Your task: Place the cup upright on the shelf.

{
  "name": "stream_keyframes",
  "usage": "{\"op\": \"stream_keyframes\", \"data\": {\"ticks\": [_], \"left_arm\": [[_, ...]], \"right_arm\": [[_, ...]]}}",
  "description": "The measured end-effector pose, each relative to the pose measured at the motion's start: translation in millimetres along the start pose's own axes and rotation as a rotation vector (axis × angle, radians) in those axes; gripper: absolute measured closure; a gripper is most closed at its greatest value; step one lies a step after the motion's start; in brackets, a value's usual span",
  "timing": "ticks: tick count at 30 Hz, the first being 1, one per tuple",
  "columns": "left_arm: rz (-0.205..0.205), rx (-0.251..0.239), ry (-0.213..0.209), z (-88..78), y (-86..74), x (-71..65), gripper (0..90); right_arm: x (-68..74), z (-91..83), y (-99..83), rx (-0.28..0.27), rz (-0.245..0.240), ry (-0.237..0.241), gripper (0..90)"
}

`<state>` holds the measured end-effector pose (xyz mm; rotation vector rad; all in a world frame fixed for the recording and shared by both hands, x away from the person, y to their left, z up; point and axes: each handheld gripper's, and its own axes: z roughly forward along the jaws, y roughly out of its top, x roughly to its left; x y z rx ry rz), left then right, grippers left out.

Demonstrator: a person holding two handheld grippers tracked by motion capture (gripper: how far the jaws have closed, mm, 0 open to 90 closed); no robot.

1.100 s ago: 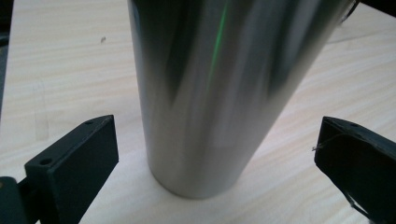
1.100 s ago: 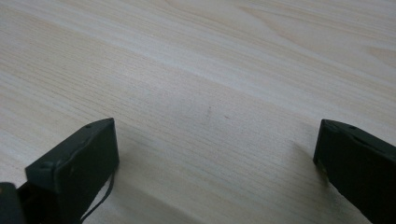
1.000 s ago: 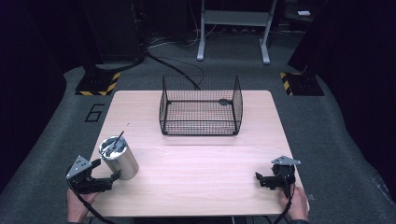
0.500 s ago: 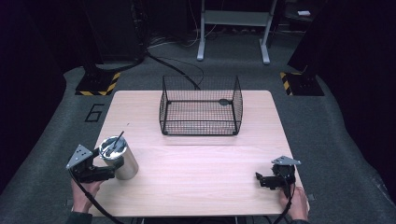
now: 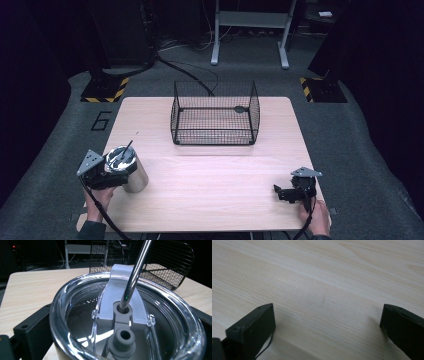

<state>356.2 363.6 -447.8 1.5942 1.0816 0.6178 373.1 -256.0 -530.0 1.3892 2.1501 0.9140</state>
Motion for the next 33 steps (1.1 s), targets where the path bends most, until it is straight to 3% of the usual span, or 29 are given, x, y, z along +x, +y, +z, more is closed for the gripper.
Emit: {"op": "stream_keyframes", "data": {"ticks": [5, 10, 15, 22, 25, 28, 33], "left_arm": [[0.012, 0.007, 0.03, 4.4, -0.6, -3.5, 0.0], [0.006, -0.008, 0.03, 9.6, -3.1, -2.7, 0.3], [0.025, -0.012, 0.045, 9.1, -3.7, -4.1, 1.7], [0.024, -0.006, 0.034, 10.7, -1.1, 0.2, 2.4], [-0.014, -0.018, 0.019, 10.4, 1.7, 5.1, 2.6], [-0.018, -0.022, 0.017, 8.9, 4.7, 6.4, 2.6], [0.008, -0.012, 0.015, 6.4, 15.4, 6.1, 2.6]], "right_arm": [[-0.3, 0.0, -0.3, -0.003, -0.003, 0.001, 0.0], [-0.1, 0.0, -0.2, -0.004, 0.001, 0.001, 0.0], [-0.3, 0.0, -0.2, -0.002, -0.004, 0.001, 0.0], [-0.3, 0.0, -0.2, -0.004, -0.003, 0.001, 0.0], [0.0, 0.1, -0.1, -0.005, 0.002, 0.001, 0.0], [0.0, 0.1, -0.2, -0.005, 0.002, 0.001, 0.0], [0.0, 0.0, 0.0, 0.001, 0.001, 0.001, 0.0]]}}
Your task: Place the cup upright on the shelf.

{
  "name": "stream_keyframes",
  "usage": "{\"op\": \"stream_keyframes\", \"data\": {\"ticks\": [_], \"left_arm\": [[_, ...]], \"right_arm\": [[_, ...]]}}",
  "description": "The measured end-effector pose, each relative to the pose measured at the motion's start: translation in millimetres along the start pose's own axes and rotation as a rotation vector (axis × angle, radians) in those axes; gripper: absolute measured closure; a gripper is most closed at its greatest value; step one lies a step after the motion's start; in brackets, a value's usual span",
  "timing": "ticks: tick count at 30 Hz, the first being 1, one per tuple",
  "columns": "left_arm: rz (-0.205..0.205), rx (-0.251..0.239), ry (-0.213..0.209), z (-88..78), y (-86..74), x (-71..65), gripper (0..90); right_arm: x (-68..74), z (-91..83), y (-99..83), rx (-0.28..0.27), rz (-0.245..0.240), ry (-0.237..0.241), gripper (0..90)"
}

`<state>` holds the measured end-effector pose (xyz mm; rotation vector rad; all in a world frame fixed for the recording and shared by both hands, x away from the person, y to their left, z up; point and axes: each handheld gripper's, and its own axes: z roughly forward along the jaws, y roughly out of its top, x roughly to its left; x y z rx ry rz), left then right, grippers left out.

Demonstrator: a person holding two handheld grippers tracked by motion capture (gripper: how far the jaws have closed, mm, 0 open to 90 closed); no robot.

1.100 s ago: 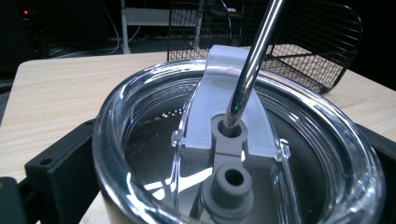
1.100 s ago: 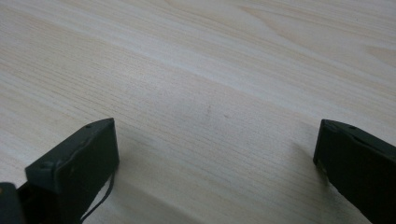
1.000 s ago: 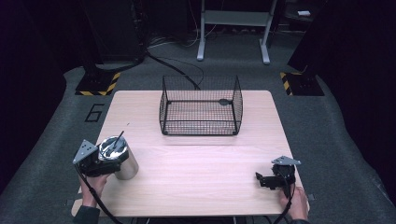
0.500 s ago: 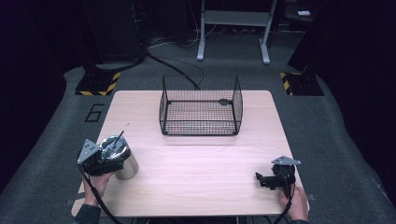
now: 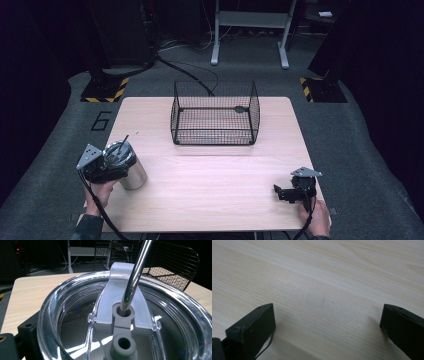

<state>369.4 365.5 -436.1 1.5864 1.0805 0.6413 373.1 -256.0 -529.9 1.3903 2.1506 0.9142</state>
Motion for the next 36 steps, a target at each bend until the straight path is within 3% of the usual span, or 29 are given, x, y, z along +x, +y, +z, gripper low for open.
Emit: {"op": "stream_keyframes", "data": {"ticks": [19, 21, 24, 36], "left_arm": [[0.092, 0.008, -0.068, 5.1, 42.0, -19.9, 2.7], [0.094, 0.006, -0.076, 7.6, 45.3, -22.8, 2.7], [0.13, 0.018, -0.087, 12.6, 51.2, -29.7, 2.7], [0.163, 0.013, -0.154, 27.2, 66.7, -46.7, 2.7]], "right_arm": [[-0.9, 0.1, 0.1, 0.004, -0.01, 0.005, 0.0], [-0.9, 0.1, 0.1, 0.004, -0.01, 0.005, 0.0], [-1.1, 0.2, 0.2, 0.004, -0.013, 0.004, 0.0], [-0.9, 0.2, 0.1, 0.004, -0.01, 0.005, 0.0]]}}
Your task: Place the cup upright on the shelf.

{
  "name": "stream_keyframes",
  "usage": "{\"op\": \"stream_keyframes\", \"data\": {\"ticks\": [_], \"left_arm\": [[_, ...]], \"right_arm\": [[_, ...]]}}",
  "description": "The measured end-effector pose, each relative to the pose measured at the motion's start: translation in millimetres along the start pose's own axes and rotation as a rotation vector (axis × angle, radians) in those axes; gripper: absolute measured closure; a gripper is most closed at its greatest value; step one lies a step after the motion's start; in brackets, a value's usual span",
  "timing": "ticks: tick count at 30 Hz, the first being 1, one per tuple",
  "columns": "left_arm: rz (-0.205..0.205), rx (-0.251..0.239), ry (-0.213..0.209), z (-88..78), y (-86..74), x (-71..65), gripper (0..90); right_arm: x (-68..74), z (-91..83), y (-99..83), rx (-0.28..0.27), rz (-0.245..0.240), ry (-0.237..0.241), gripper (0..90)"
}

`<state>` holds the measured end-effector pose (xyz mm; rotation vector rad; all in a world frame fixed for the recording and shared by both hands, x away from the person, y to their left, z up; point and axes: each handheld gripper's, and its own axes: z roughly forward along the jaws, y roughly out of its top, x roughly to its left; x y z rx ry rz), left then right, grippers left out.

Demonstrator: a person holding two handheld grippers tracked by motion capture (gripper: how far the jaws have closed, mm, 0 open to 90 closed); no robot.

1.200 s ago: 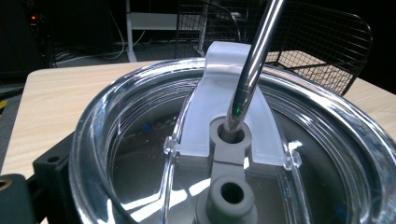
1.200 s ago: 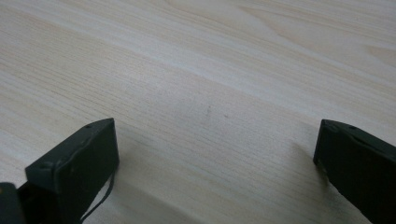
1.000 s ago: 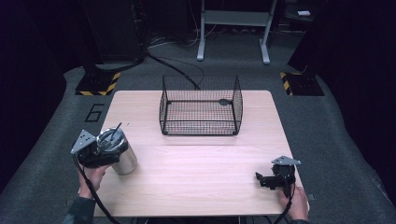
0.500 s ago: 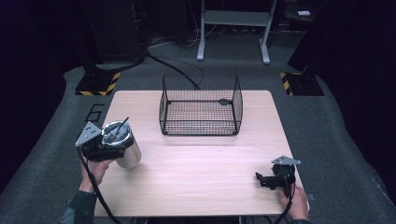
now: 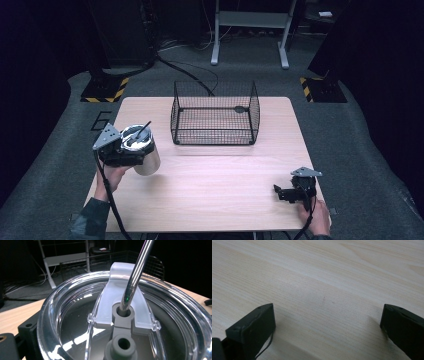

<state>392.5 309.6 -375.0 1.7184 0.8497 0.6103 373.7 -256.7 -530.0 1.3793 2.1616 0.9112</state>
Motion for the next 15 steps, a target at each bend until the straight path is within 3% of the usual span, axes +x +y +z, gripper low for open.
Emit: {"op": "stream_keyframes", "data": {"ticks": [4, 15], "left_arm": [[0.026, 0.014, -0.013, 10.8, 5.5, -4.6, 2.7], [0.036, 0.007, -0.058, 31.3, 16.5, -14.2, 2.7]], "right_arm": [[0.1, 0.0, -0.1, 0.0, 0.0, -0.001, 0.0], [0.3, 0.0, -0.2, -0.002, 0.0, -0.003, 0.0]]}}
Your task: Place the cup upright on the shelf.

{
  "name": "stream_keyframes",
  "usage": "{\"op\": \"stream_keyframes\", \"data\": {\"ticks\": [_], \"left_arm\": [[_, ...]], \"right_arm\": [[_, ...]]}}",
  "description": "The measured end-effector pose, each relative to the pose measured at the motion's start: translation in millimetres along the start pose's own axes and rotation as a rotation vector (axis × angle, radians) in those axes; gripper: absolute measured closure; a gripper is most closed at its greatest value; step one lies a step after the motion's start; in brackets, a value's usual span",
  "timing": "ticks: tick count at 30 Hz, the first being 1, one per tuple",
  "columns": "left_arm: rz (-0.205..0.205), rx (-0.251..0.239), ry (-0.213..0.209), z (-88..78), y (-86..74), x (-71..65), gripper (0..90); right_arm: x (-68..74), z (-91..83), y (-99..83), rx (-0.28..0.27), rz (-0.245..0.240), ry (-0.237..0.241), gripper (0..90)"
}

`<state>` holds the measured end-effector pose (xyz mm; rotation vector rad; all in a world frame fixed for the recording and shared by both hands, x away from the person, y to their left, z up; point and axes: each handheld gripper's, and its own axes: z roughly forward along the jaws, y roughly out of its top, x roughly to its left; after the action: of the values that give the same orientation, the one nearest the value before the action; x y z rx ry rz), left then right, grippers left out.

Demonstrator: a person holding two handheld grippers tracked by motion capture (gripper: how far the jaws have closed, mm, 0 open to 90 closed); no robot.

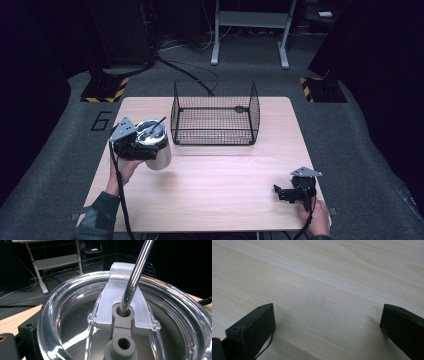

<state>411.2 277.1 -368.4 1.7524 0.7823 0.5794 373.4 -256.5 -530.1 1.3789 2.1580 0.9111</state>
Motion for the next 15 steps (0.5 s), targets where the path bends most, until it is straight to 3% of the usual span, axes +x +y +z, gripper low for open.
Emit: {"op": "stream_keyframes", "data": {"ticks": [15], "left_arm": [[0.025, 0.007, -0.074, 29.2, 19.0, -16.0, 2.7]], "right_arm": [[0.1, 0.0, 0.0, -0.001, 0.002, 0.0, 0.0]]}}
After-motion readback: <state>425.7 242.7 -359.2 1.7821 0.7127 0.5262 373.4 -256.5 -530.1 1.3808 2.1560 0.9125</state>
